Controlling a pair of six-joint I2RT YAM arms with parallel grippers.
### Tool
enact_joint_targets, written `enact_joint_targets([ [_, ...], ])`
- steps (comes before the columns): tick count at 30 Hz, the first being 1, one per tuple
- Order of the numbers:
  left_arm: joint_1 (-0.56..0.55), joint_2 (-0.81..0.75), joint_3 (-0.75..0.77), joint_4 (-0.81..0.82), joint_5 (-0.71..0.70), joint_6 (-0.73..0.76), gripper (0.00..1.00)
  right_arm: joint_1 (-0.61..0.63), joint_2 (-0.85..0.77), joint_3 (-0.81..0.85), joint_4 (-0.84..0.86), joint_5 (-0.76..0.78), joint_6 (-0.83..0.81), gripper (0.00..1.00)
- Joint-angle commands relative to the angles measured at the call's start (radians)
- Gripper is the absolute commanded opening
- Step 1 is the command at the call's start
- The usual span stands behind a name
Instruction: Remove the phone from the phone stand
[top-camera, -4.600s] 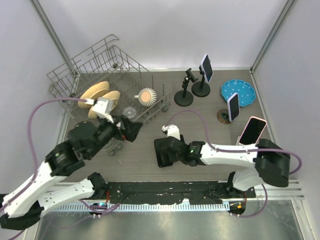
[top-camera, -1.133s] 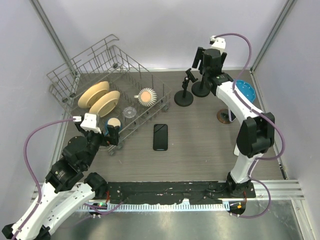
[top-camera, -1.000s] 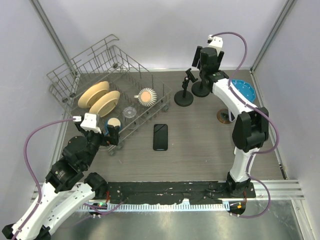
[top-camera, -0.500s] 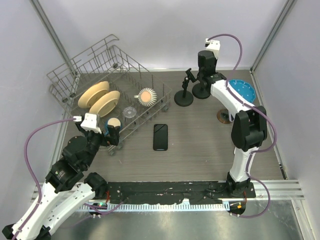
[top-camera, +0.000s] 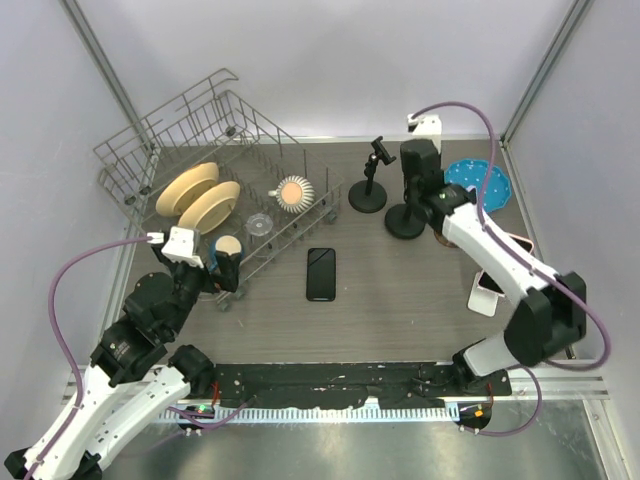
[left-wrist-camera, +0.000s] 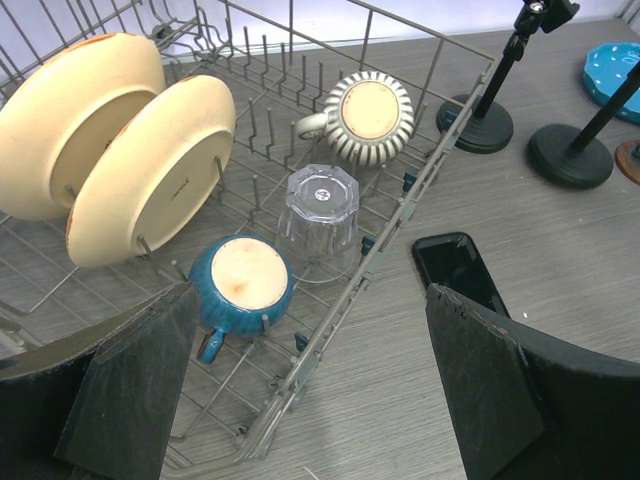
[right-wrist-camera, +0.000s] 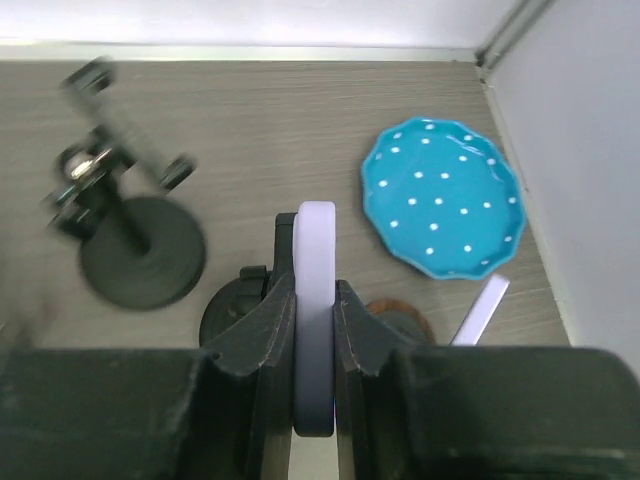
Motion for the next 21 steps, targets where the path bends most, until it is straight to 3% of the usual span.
enact_joint_targets([
  [1, 0.005, 0.0, -0.004, 0.053, 0.044, 0.008, 1.0, 0.129, -0.243, -0.087, 0.049, 0.006, 0.017, 0.01],
  [12, 0.005, 0.089, 0.027, 0.067, 0.28, -0.024, 1.0, 0.488, -0.55, -0.321, -0.085, -0.173, 0.071, 0.01],
  [21, 0.001, 0.181, 0.02, 0.113, 0.478, -0.196, 1.0, 0.528, -0.704, -0.426, -0.106, -0.27, 0.017, 0.01],
])
